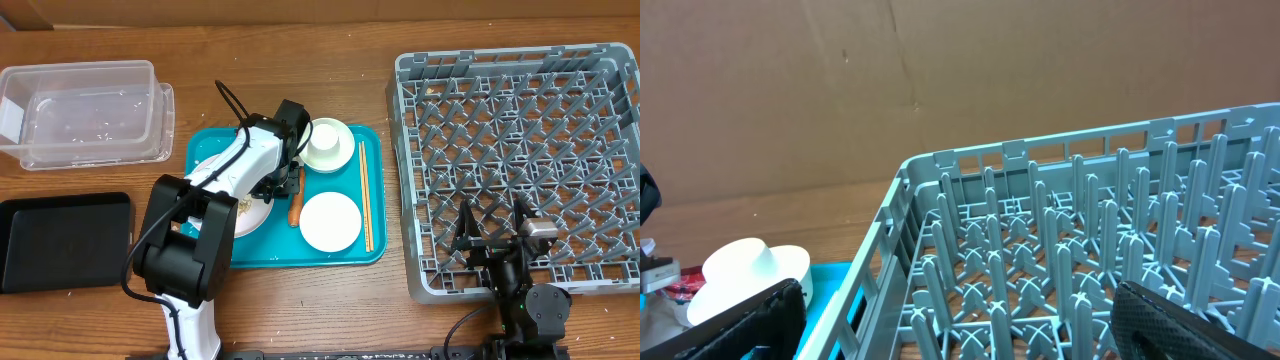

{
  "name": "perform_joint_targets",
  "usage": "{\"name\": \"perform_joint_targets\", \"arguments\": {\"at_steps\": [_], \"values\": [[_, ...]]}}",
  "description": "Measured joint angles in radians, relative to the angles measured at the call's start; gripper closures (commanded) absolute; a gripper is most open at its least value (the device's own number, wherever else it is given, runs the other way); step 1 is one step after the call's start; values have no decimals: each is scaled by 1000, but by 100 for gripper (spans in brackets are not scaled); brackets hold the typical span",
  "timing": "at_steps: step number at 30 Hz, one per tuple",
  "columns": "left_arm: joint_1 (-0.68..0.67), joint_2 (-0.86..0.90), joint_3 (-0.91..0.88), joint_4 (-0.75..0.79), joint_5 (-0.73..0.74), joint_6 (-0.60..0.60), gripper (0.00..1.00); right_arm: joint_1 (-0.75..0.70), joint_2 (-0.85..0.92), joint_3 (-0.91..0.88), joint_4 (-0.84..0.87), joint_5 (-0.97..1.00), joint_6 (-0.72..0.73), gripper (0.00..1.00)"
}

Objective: Sort waste into correct bins and load items into the dishwasher
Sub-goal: 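Lift the white plate with the left gripper and carry it left over the black tray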

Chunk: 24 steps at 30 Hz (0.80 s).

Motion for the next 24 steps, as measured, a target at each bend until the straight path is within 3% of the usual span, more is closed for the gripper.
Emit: {"name": "perform_joint_targets", "arguments": {"at_steps": [1, 13, 24], "values": [[-2, -1, 0, 0, -2, 0, 96, 0, 0, 0, 0, -1, 0, 0], [-5, -5, 20, -90, -13, 0, 96, 0, 0, 0, 0, 0, 0, 0], [-3, -3, 179, -256, -20, 0, 96, 0, 0, 0, -1, 0, 0, 0]]}}
